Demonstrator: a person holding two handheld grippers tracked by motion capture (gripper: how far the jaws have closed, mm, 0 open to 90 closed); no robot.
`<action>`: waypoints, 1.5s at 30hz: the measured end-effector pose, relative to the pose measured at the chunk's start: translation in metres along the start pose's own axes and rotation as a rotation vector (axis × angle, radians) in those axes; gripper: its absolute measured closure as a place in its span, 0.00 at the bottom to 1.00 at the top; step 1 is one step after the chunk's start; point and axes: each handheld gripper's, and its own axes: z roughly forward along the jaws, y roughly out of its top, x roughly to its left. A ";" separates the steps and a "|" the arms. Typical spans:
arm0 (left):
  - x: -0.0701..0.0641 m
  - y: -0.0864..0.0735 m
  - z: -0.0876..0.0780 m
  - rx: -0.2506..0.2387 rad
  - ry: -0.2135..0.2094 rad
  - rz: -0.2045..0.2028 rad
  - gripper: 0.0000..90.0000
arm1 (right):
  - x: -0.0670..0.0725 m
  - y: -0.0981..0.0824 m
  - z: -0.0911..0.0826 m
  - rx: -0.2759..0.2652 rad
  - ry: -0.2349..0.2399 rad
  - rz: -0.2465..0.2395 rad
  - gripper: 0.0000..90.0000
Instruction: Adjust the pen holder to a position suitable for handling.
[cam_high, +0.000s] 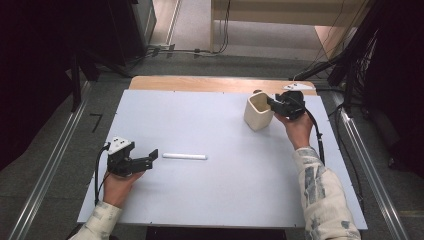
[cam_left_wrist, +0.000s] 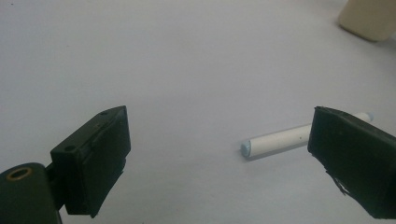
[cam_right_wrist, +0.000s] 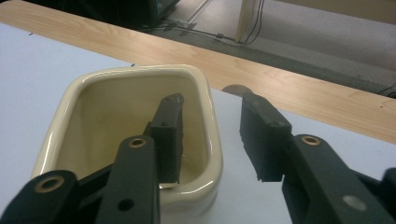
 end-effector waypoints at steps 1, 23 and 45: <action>0.000 0.000 0.000 0.001 0.001 -0.001 0.07 | 0.000 0.000 0.001 0.002 -0.001 -0.002 0.67; 0.001 0.000 0.000 0.006 0.002 -0.003 0.08 | -0.002 -0.002 0.010 0.037 0.022 0.036 0.86; 0.000 0.000 0.001 0.007 0.001 -0.004 0.08 | 0.012 -0.002 0.004 0.061 0.065 0.064 0.87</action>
